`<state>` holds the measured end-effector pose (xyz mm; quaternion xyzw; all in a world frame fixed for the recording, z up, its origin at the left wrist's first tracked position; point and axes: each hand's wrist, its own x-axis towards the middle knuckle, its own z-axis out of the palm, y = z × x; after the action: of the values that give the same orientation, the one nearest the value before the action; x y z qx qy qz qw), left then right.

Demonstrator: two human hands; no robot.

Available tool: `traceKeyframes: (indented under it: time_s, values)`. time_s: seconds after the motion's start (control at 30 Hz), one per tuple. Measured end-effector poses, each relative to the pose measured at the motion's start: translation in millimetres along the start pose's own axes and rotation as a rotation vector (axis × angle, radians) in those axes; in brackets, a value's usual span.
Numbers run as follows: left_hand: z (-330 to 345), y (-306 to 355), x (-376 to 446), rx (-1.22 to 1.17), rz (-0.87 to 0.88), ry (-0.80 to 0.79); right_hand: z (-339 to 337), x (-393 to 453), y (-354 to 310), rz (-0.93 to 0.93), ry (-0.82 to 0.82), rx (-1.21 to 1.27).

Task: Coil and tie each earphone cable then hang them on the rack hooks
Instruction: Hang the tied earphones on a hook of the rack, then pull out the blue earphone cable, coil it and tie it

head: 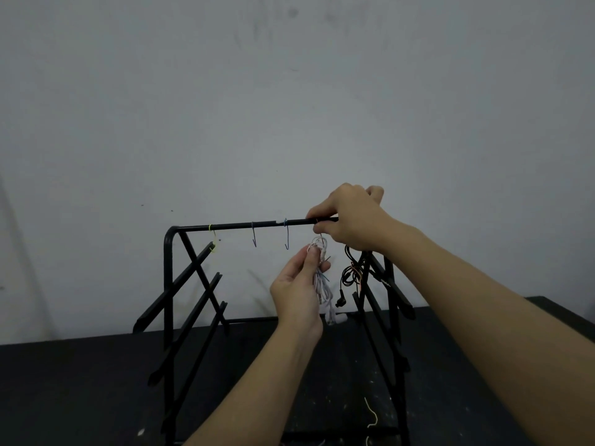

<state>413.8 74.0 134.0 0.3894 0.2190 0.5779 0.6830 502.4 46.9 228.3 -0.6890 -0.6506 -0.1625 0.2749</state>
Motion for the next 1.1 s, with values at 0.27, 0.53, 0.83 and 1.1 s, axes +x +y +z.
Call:
traceKeyframes:
  time_s: [0.27,0.53,0.83,1.1]
  values:
    - [-14.3,-9.1,1.8,0.156,-0.022,-0.073,1.4,-0.2,-1.2,0.027,-0.005,0.013]
    - [-58.2,4.8,-24.2,0.610,-0.061,-0.183,-5.5,-34.5,-10.6,0.067,-0.009,-0.024]
    - [-138.4,65.5,-108.4,0.860,-0.108,-0.374,2.3,-139.0,-80.5,0.061,-0.151,0.069]
    - [-218.9,113.8,-178.1,1.060,-0.072,-0.460,44.9,-230.6,-149.1,0.116,-0.352,0.157]
